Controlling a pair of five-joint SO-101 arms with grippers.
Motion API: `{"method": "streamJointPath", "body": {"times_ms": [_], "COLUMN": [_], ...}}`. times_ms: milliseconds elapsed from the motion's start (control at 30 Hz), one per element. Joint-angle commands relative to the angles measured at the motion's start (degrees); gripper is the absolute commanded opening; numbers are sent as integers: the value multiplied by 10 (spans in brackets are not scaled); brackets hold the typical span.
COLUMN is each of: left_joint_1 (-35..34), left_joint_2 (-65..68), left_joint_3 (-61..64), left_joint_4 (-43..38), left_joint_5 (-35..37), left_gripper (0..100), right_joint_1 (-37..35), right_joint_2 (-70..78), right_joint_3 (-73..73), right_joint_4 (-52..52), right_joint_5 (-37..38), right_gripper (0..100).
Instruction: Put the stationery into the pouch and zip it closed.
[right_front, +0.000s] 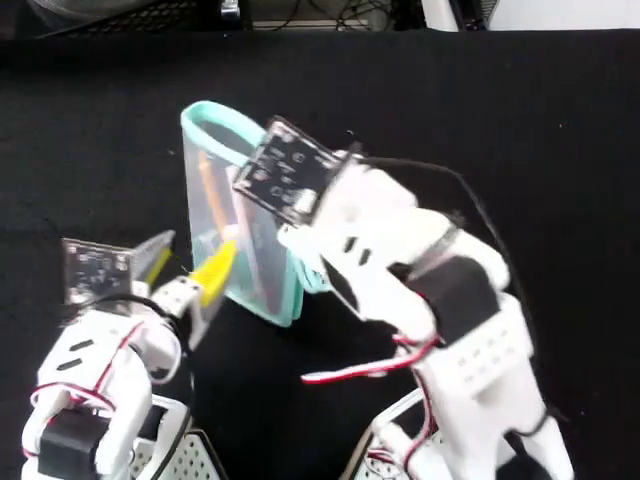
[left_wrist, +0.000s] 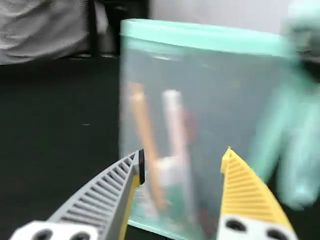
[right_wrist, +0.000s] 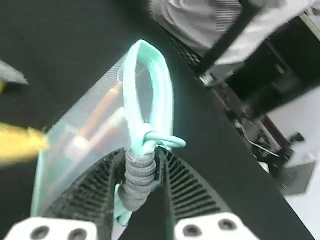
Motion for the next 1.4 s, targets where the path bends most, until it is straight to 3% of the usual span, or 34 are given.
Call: {"method": "streamJointPath", "body": {"times_ms": [0,133,533,800,1133,1233,1367], "left_joint_1": [63,64,18,-95,-101,-106,-125], "left_joint_2": [-3,-3,-2,-2,4,-2,-3], "left_joint_3": [-39,-41,-12,31,98,106,49], "left_joint_4": [10,-3,-83,-153,-265,-247,-115], "left_joint_5": [4,4,0,0,4,4,1], "left_gripper": [265,277,278,278,278,278,278], "right_joint_1": [-47,-74,-77,-95,-194,-192,-192], "right_joint_2": [48,96,142,130,125,127,128], "right_joint_3": [-80,-169,-307,-308,-309,-309,-308], "right_joint_4": [32,96,277,280,278,264,253], "right_joint_5": [2,4,127,171,167,167,166], "right_gripper": [12,12,12,12,12,12,12]}}
